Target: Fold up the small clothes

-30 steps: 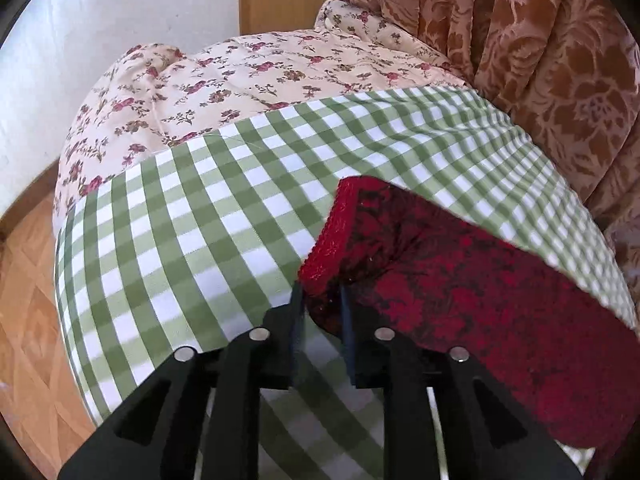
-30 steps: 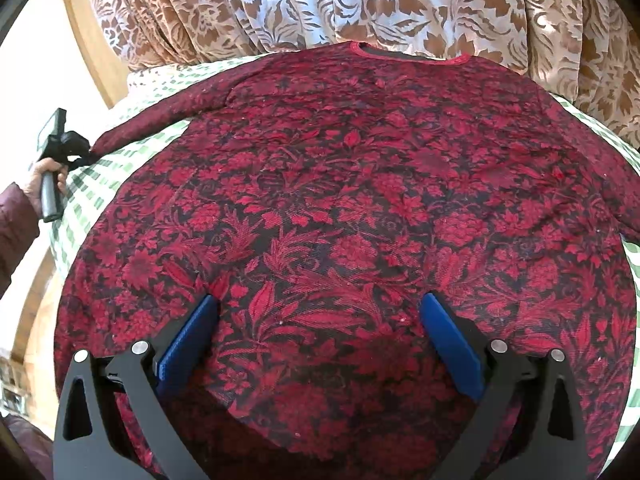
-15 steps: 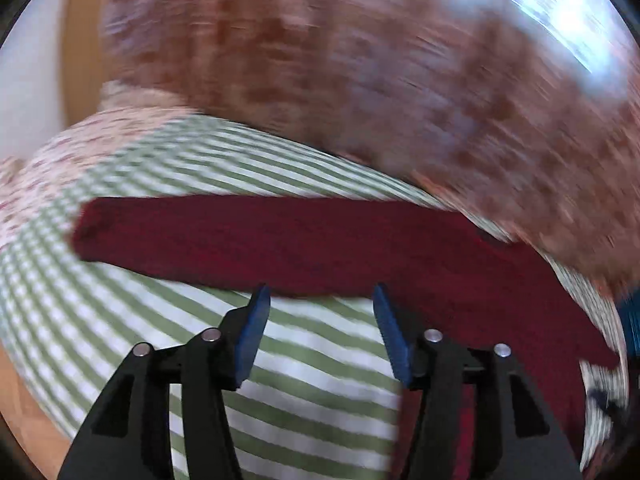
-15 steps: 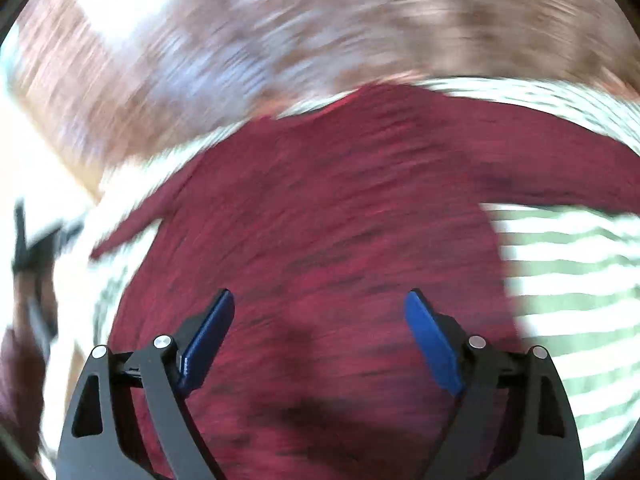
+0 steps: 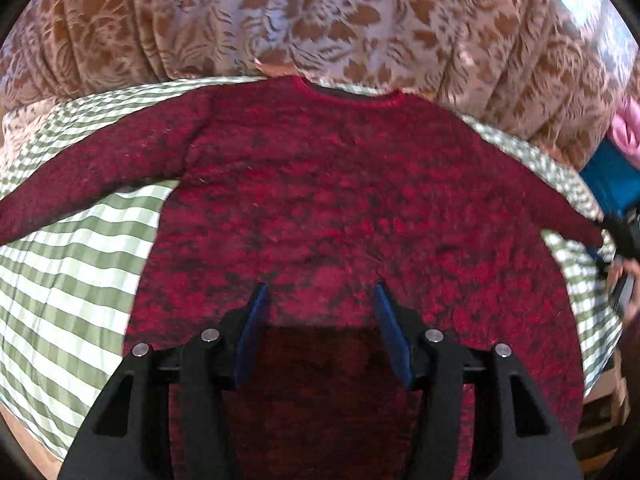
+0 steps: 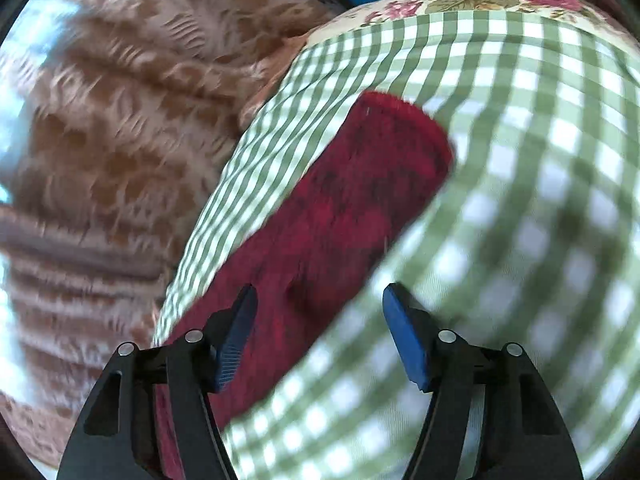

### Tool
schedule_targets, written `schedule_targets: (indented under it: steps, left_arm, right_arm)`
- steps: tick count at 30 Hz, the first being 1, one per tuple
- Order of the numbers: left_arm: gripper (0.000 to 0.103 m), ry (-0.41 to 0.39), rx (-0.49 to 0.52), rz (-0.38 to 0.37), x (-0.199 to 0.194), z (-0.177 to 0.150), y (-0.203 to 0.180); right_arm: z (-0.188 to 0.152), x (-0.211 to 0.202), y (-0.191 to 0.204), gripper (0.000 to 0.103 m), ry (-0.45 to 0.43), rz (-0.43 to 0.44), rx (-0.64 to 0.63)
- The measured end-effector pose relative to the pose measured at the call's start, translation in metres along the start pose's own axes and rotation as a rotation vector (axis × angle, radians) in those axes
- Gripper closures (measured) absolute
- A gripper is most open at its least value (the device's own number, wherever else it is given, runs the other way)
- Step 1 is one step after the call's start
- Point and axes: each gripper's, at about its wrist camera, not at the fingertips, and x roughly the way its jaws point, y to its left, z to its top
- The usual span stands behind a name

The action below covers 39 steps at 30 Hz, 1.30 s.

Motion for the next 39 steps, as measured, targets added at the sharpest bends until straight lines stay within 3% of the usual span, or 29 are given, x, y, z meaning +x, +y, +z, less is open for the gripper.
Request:
schedule_targets:
  steps: [1,2,3,4,6,12,16,22,25,32,33,34,35,37,39]
  left_arm:
    - [0.048,0.012,0.001,0.005,0.003,-0.001,0.001]
    - [0.048,0.031,-0.007,0.013,0.008,-0.004,0.002]
    - [0.048,0.044,-0.018,0.016,0.012,-0.005,0.004]
    - [0.046,0.051,-0.036,0.010,0.016,-0.007,0.007]
    - [0.046,0.048,-0.048,0.005,0.019,-0.009,0.007]
    - [0.043,0.052,-0.063,-0.018,0.020,-0.005,0.009]
    - [0.043,0.027,-0.089,-0.066,0.010,-0.002,0.012]
    - [0.043,-0.025,-0.113,-0.133,-0.009,0.002,0.018]
    - [0.043,-0.033,-0.143,-0.174,-0.013,0.003,0.024]
    - [0.043,-0.052,-0.196,-0.211,-0.019,0.009,0.042]
    - [0.043,-0.054,-0.197,-0.210,-0.019,0.011,0.043]
    - [0.043,-0.057,-0.198,-0.210,-0.019,0.013,0.046]
    - [0.043,-0.061,-0.200,-0.210,-0.020,0.014,0.049]
    - [0.043,-0.062,-0.204,-0.212,-0.019,0.018,0.054]
    - [0.043,-0.062,-0.212,-0.211,-0.016,0.023,0.059]
  right_arm:
    - [0.004,0.003,-0.002,0.055,-0.004,-0.015,0.007]
    - [0.009,0.004,-0.002,0.086,-0.003,-0.052,0.000]
    - [0.013,0.004,-0.002,0.091,0.014,-0.079,-0.024]
    - [0.018,0.003,-0.003,0.092,0.011,-0.086,-0.049]
    - [0.022,0.004,-0.004,0.092,-0.008,-0.190,-0.153]
    - [0.032,0.010,0.015,0.093,-0.018,-0.273,-0.246]
    - [0.027,-0.015,0.059,0.093,-0.059,-0.161,-0.328]
    - [-0.020,-0.030,0.155,0.093,-0.037,0.028,-0.493]
    - [-0.069,-0.019,0.211,0.093,0.021,0.128,-0.603]
    - [-0.225,0.024,0.321,0.093,0.287,0.358,-0.842]
    - [-0.245,0.027,0.329,0.092,0.318,0.378,-0.871]
    - [-0.261,0.029,0.336,0.082,0.345,0.397,-0.894]
    - [-0.278,0.031,0.342,0.056,0.389,0.421,-0.910]
    - [-0.288,0.029,0.346,0.029,0.417,0.466,-0.894]
    - [-0.284,0.017,0.339,0.029,0.395,0.490,-0.870]
